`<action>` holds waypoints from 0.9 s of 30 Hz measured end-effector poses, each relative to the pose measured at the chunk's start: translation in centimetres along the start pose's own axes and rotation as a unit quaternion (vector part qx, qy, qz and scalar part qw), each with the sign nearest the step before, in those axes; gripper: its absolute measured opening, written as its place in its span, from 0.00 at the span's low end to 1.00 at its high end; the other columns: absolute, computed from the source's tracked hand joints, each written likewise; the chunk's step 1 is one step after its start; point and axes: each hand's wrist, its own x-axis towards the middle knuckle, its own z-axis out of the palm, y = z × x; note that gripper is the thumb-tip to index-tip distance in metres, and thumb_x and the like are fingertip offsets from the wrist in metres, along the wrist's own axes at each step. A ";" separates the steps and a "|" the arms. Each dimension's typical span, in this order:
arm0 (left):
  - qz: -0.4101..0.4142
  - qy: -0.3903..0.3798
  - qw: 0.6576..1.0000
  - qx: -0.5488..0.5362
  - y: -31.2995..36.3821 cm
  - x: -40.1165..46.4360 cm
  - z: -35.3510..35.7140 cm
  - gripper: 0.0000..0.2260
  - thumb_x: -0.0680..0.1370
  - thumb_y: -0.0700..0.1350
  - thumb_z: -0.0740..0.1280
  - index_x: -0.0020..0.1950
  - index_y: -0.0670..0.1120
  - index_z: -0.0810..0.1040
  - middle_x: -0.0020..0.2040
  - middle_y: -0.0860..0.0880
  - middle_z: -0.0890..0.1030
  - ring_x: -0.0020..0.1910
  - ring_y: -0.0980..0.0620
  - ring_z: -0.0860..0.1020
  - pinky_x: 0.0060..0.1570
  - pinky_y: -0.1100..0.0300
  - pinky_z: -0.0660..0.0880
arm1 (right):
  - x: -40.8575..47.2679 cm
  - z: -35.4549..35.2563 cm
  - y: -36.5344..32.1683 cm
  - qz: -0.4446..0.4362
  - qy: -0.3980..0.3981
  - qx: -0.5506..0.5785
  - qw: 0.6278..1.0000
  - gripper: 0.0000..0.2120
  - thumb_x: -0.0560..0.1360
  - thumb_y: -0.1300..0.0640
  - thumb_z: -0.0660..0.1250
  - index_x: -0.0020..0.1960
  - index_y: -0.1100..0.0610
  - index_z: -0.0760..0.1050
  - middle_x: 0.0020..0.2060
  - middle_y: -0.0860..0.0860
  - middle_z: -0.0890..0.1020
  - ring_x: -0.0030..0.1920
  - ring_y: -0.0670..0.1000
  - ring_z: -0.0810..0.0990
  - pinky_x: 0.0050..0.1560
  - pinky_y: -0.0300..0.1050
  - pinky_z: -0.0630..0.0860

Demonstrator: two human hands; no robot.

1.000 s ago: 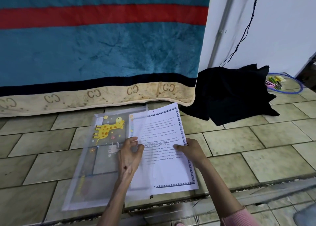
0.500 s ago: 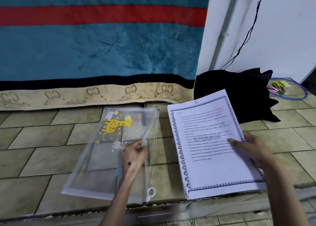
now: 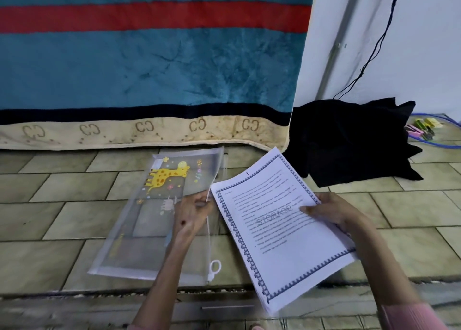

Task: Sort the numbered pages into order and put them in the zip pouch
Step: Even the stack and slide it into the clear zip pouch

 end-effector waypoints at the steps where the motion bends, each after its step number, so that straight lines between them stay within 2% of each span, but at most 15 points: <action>1: 0.008 -0.016 1.000 0.015 0.1 0.0 -0.2 0.14 0.73 0.39 0.69 0.58 0.43 0.80 0.46 0.50 0.80 0.39 0.54 0.77 0.47 0.60 0.74 | 0.1 0.2 -0.1 -0.003 0.003 0.009 1.000 0.07 0.72 0.66 0.69 0.49 0.61 0.80 0.41 0.57 0.86 0.42 0.58 0.85 0.47 0.54 0.81; 4: 0.029 -0.071 0.995 0.067 0.2 0.0 -0.7 0.13 0.72 0.41 0.70 0.57 0.47 0.82 0.46 0.53 0.82 0.41 0.55 0.79 0.43 0.54 0.81 | 0.3 1.0 -0.6 -0.004 0.006 0.027 1.000 0.05 0.72 0.64 0.70 0.47 0.58 0.81 0.38 0.53 0.86 0.39 0.54 0.85 0.41 0.46 0.81; 7: 0.050 -0.097 0.990 0.087 0.5 0.2 -1.0 0.17 0.72 0.36 0.67 0.59 0.49 0.80 0.48 0.55 0.82 0.38 0.59 0.79 0.34 0.61 0.81 | 0.6 2.1 -0.3 0.008 0.035 0.075 0.997 0.06 0.72 0.65 0.69 0.49 0.60 0.80 0.39 0.53 0.86 0.41 0.56 0.84 0.47 0.50 0.81; 9: 0.052 -0.104 0.990 0.085 0.7 0.4 -1.3 0.21 0.71 0.32 0.65 0.62 0.49 0.77 0.50 0.48 0.81 0.43 0.56 0.78 0.28 0.67 0.77 | 0.8 2.9 0.0 0.037 0.052 0.118 0.991 0.09 0.73 0.65 0.69 0.52 0.64 0.79 0.45 0.58 0.85 0.44 0.59 0.83 0.52 0.53 0.79; 10: 0.054 -0.103 0.990 0.083 0.9 0.4 -1.5 0.21 0.71 0.31 0.65 0.60 0.49 0.77 0.49 0.45 0.80 0.45 0.53 0.78 0.27 0.68 0.77 | 0.7 3.3 0.2 0.049 0.055 0.131 0.989 0.10 0.73 0.65 0.69 0.53 0.64 0.79 0.47 0.59 0.84 0.45 0.59 0.83 0.52 0.53 0.79; 12: 0.070 -0.097 0.988 0.100 1.0 0.7 -1.7 0.17 0.71 0.32 0.65 0.52 0.52 0.79 0.49 0.46 0.80 0.48 0.52 0.78 0.31 0.64 0.79 | 0.6 4.1 0.5 0.063 0.057 0.148 0.985 0.11 0.72 0.64 0.70 0.54 0.64 0.79 0.48 0.59 0.84 0.47 0.59 0.83 0.55 0.56 0.78; 14: 0.082 -0.097 0.983 0.130 1.0 1.0 -1.7 0.14 0.71 0.34 0.65 0.49 0.51 0.82 0.52 0.47 0.81 0.49 0.55 0.78 0.39 0.60 0.80 | 0.6 4.8 0.8 0.073 0.061 0.163 0.982 0.12 0.72 0.63 0.71 0.55 0.63 0.78 0.49 0.59 0.84 0.49 0.59 0.83 0.57 0.58 0.77; 17: 0.080 -0.112 0.976 0.169 1.1 1.4 -1.8 0.14 0.72 0.34 0.65 0.53 0.47 0.82 0.57 0.47 0.81 0.51 0.53 0.79 0.46 0.59 0.79 | 0.8 5.8 1.7 0.082 0.081 0.189 0.975 0.13 0.70 0.64 0.72 0.55 0.64 0.79 0.49 0.59 0.84 0.49 0.59 0.83 0.58 0.59 0.76; 19: 0.080 -0.127 0.970 0.191 0.9 1.6 -1.9 0.15 0.72 0.34 0.65 0.54 0.47 0.82 0.59 0.49 0.79 0.53 0.53 0.78 0.50 0.55 0.79 | 0.8 6.2 2.1 0.089 0.089 0.200 0.972 0.14 0.70 0.63 0.72 0.55 0.64 0.79 0.49 0.58 0.84 0.49 0.59 0.83 0.58 0.58 0.77; 21: 0.078 -0.132 0.966 0.206 0.9 1.5 -2.2 0.15 0.72 0.35 0.65 0.54 0.49 0.82 0.59 0.50 0.78 0.51 0.54 0.76 0.53 0.54 0.78 | 0.6 6.6 2.1 0.091 0.091 0.225 0.966 0.12 0.71 0.65 0.71 0.54 0.65 0.78 0.49 0.59 0.84 0.48 0.59 0.83 0.55 0.55 0.78; 24: 0.057 -0.156 0.964 0.205 1.0 1.6 -3.0 0.16 0.70 0.35 0.66 0.52 0.51 0.82 0.56 0.48 0.79 0.41 0.53 0.79 0.49 0.54 0.80 | -0.1 7.2 1.8 0.087 0.102 0.275 0.952 0.09 0.72 0.68 0.68 0.52 0.65 0.77 0.44 0.58 0.83 0.41 0.55 0.82 0.36 0.42 0.81; 25: 0.048 -0.172 0.964 0.196 1.1 1.6 -3.3 0.16 0.69 0.35 0.66 0.51 0.51 0.83 0.55 0.47 0.80 0.39 0.52 0.80 0.46 0.55 0.81 | -0.2 7.5 1.7 0.085 0.111 0.293 0.946 0.09 0.72 0.69 0.68 0.52 0.65 0.77 0.44 0.58 0.83 0.40 0.55 0.82 0.34 0.40 0.80; 27: 0.041 -0.200 0.963 0.178 1.1 1.6 -3.6 0.16 0.68 0.34 0.66 0.49 0.51 0.83 0.52 0.46 0.81 0.38 0.49 0.82 0.40 0.56 0.82 | -0.5 8.2 1.7 0.085 0.127 0.317 0.936 0.11 0.72 0.69 0.68 0.55 0.67 0.76 0.47 0.61 0.82 0.41 0.56 0.81 0.39 0.43 0.80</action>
